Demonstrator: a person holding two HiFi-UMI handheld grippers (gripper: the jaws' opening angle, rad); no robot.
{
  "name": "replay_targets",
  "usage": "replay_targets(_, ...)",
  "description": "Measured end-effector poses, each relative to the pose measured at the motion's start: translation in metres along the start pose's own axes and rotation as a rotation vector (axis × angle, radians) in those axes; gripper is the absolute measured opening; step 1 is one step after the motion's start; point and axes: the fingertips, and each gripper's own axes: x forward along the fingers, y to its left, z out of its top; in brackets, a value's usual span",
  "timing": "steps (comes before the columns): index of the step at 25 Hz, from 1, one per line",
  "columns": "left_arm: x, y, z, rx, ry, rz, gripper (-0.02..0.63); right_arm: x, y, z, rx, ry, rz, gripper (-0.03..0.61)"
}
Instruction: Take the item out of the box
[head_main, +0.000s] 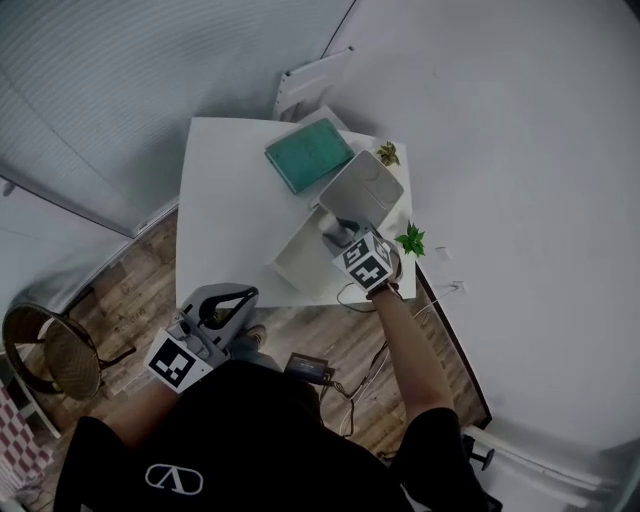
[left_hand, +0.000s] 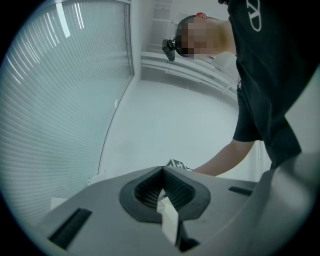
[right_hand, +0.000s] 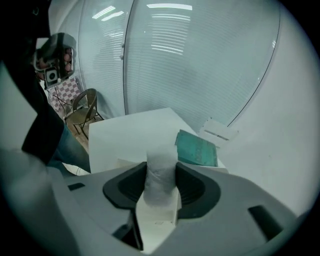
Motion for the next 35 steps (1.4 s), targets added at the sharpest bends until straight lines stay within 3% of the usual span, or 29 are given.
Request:
replay_targets(13,0.059,-0.015,0.051,0.059,-0.09,-0.146,0.005,-0.171,-0.017,0.061,0.024,-0.316,-0.344,0.182)
replay_targets(22,0.086,-0.033,0.078,0.106,-0.131,-0.255,0.005,-0.259,0.018,0.065,0.102,-0.507,-0.556,0.181)
replay_targets(35,0.096,-0.074,0.097,0.141,-0.165,-0.371,0.005,-0.311,0.07,0.06,0.265,-0.718,-0.708,0.181)
